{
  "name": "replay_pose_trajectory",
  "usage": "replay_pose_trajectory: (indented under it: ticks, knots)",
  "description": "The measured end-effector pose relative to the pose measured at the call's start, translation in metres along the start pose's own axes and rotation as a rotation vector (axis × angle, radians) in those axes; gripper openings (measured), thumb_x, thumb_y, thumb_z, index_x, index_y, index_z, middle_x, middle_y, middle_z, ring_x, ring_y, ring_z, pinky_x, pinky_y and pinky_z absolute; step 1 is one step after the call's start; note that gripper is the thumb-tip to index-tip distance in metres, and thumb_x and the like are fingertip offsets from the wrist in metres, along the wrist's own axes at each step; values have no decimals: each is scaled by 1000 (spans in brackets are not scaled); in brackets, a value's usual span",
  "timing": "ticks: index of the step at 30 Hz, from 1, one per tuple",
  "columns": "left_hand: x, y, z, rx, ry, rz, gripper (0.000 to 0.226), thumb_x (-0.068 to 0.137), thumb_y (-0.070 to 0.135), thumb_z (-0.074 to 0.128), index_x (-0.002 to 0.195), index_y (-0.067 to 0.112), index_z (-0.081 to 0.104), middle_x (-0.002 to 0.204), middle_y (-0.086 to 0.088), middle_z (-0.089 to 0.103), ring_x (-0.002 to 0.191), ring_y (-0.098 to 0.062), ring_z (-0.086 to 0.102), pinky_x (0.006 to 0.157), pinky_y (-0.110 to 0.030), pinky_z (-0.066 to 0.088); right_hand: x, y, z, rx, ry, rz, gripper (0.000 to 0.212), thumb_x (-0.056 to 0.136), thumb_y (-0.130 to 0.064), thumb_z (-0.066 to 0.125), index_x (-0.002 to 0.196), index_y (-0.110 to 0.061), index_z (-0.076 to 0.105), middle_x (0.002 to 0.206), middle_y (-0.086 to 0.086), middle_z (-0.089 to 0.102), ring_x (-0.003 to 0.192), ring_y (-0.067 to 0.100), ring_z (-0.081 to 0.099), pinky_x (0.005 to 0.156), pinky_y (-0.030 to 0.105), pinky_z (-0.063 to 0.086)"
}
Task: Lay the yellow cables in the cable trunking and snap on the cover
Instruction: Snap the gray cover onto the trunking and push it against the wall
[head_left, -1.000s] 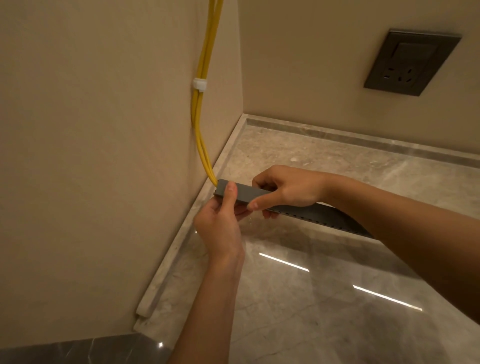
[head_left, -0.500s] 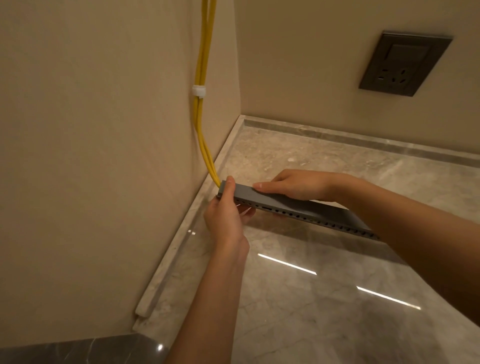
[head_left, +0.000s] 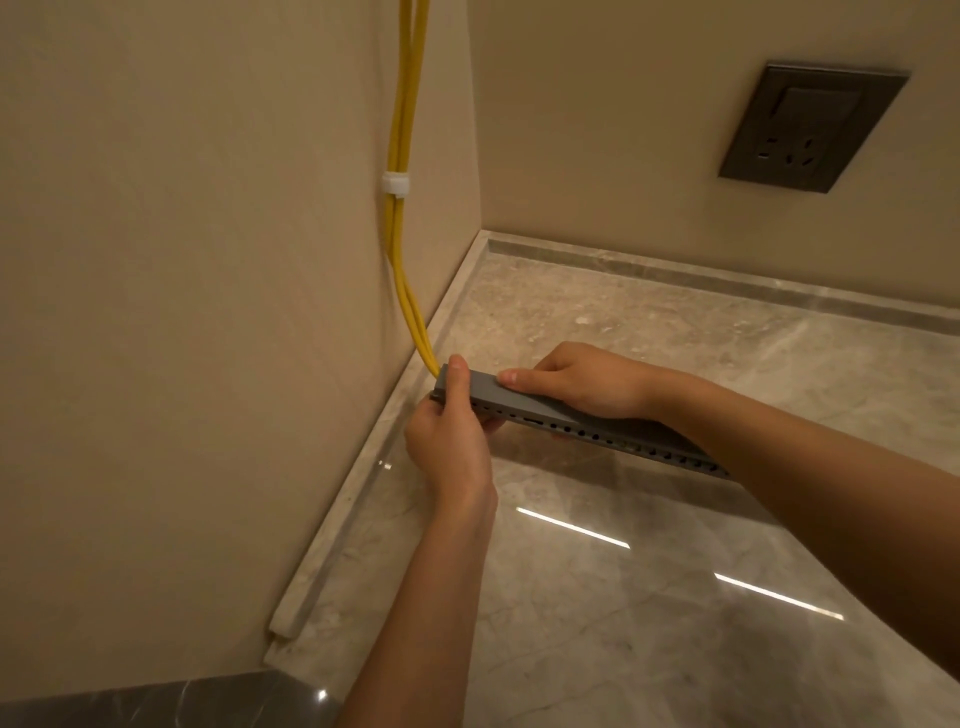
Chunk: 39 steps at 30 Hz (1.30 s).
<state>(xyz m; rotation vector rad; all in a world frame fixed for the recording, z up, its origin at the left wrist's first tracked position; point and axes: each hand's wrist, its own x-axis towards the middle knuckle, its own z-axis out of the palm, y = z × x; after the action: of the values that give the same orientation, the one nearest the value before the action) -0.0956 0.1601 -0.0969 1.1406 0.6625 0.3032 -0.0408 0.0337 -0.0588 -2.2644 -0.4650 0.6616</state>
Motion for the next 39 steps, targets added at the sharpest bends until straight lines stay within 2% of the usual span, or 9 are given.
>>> replay_pose_trajectory:
  ticks: [2,6,12,15,18,21,27,32,39]
  knots:
    - [-3,-5,1,21,-17,27,23,89,34,58,81,14,66,84,-6,70,78,-14,70,61,-28,57,1,1,3,-42,46,-24,61,89,-56,42,74,-3,70,59,4,61,44,1,51,48,12,41]
    - [-4,-6,3,-12,5,51,26,92,31,54,96,8,64,87,-6,68,80,-14,68,63,-28,57,-3,1,6,-185,88,-90,56,92,-52,41,75,-7,69,70,12,65,61,20,58,60,31,44]
    - [1,-2,7,-67,6,-35,23,92,32,54,81,15,64,81,-4,67,78,-14,67,54,-26,54,-27,17,-5,-317,74,-112,44,91,-51,43,80,-15,64,64,1,57,57,13,49,56,30,37]
    - [4,2,9,-96,13,-100,21,91,33,57,81,15,63,83,-4,66,85,-19,66,53,-26,54,-42,30,-22,-229,-13,27,46,88,-56,44,78,-18,67,71,-1,64,68,15,57,68,31,44]
    - [0,6,9,-171,-7,-182,19,88,35,61,82,17,63,85,-2,66,82,-15,65,51,-23,53,-55,42,-38,-72,-111,139,41,85,-56,49,77,-22,71,72,-10,69,68,7,62,71,24,45]
    - [-10,8,9,-227,-51,-302,14,83,31,67,85,18,62,90,-1,67,81,-12,64,55,-23,52,-59,49,-42,80,-152,136,38,83,-49,56,88,-15,73,79,-2,73,70,10,65,71,24,47]
    - [-46,-7,13,-111,-312,-476,25,81,18,69,103,10,62,104,-11,69,92,-21,67,63,-27,58,-54,52,-35,221,-204,172,36,71,-46,68,79,-12,72,75,4,69,69,17,62,66,27,47]
    - [-59,-15,23,-72,-307,-457,32,81,23,70,106,4,63,101,-14,70,90,-20,69,72,-30,58,-55,54,-31,278,-228,131,36,61,-51,71,71,-17,67,70,-1,65,67,12,58,66,25,45]
    - [-59,-16,28,-59,-247,-371,30,79,22,71,101,2,65,88,-9,70,74,-13,69,58,-22,55,-54,56,-30,328,-217,63,30,66,-47,68,64,-18,61,61,-5,60,59,9,54,60,21,42]
